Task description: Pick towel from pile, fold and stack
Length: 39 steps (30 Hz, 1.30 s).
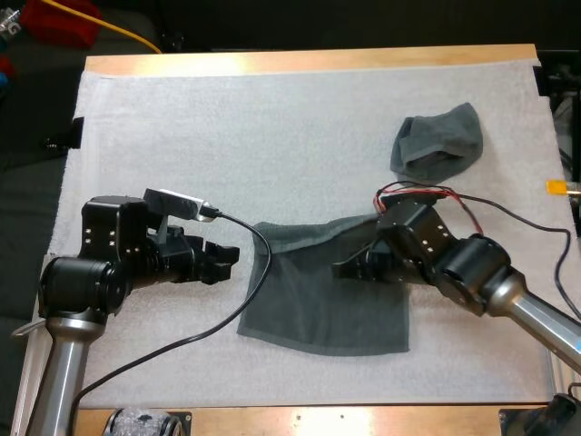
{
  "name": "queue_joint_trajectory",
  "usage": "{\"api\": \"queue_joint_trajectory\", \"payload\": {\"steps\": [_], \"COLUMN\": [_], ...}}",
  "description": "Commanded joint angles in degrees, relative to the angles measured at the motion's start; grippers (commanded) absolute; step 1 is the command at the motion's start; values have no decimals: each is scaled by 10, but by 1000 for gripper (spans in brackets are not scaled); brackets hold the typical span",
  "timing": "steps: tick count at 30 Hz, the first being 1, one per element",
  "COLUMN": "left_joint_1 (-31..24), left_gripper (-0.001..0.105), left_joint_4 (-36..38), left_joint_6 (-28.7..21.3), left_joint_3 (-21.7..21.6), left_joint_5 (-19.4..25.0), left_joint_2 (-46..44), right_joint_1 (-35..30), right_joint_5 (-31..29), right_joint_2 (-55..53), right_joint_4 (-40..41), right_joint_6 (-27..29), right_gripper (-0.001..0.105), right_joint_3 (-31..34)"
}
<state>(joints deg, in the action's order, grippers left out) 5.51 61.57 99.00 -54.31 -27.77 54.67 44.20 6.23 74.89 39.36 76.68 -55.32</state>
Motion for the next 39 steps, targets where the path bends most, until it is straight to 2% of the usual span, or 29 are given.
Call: {"api": "queue_joint_trajectory", "payload": {"steps": [1,13,23,39], "left_joint_1": [3,3,3,3], "left_gripper": [63,63,63,63], "left_joint_4": [3,3,4,12], "left_joint_6": [1,1,1,1], "left_joint_3": [-3,-3,-3,-3], "left_joint_5": [6,6,6,-13], "left_joint_2": [-2,-2,-2,-2], "right_joint_1": [0,0,0,0], "right_joint_5": [6,16,64,64], "right_joint_2": [9,133,209,293], "right_joint_4": [-13,-107,-170,-280], "right_joint_6": [2,-17,-28,-92], "right_gripper": [1,1,1,1], "right_joint_3": [-1,-1,-1,-13]}}
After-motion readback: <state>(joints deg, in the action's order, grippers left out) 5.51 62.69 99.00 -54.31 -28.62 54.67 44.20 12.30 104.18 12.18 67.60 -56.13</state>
